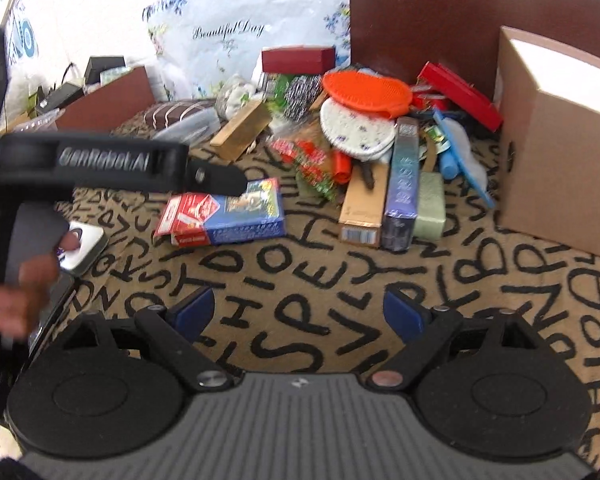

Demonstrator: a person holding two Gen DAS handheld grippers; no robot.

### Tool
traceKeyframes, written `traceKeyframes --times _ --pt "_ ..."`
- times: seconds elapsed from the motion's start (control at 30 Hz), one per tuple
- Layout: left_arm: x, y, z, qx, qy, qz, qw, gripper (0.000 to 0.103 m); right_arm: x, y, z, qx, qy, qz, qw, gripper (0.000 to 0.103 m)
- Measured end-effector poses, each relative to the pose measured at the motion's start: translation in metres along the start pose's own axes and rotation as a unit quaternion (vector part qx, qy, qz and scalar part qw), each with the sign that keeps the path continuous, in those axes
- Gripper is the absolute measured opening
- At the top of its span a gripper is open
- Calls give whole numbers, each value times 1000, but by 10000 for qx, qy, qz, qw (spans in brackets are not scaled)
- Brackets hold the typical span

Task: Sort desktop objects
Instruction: 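Grasp the red-and-blue playing card pack with the left tool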

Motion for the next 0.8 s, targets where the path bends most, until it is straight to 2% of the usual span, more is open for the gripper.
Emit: traceKeyframes --times 0.3,0.47,0.7,0.8 --pt "-35 -6 15 -36 -34 583 9983 88 -11 -2 7 59 31 167 9998 89" --pt "-18 -17 -3 -2 -520 674 9964 87 -14 -3 4 -2 43 232 9997 89" --pt "-4 -33 -44 -329 -1214 780 9890 87 -11 -10 1 -2 134 222 9997 89" --pt "-5 -29 -45 -333 -1090 689 9911 87 -10 -10 -1 -56 165 193 9997 89"
Point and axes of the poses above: each gripper's, at about its wrist camera, not at the fingertips, and x roughly against the way its jaws point, z to its left, y to its top, the point moved 4 cm from there along -x, roughly the way its jaws point, and after that the axes turned 3 degrees about y, right-handed, at the moved point
